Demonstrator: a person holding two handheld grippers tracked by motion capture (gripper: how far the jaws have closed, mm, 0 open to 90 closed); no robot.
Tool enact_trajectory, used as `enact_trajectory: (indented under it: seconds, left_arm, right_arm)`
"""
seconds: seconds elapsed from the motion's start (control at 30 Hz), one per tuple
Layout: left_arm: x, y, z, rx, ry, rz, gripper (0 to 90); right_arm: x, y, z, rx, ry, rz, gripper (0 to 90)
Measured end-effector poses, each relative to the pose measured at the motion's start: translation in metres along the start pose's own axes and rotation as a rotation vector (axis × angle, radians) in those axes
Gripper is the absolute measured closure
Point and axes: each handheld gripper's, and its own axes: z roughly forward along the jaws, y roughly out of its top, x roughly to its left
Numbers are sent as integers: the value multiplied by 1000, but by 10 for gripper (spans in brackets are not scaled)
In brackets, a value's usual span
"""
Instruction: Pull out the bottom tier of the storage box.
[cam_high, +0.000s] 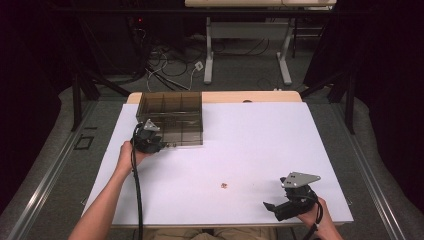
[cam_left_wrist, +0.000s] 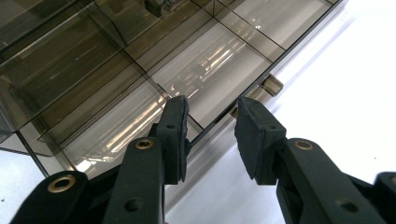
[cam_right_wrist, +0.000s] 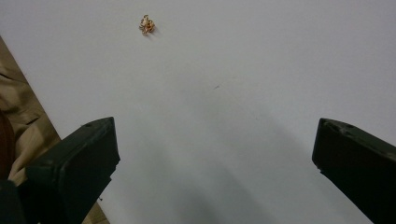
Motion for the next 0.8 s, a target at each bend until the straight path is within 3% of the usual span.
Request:
enact_trajectory:
  seconds: [0.8]
  left_arm:
    - [-4,-2,-6,29,-18,-12,631]
  right_arm:
    - [0,0,0,-1,0,-2,0]
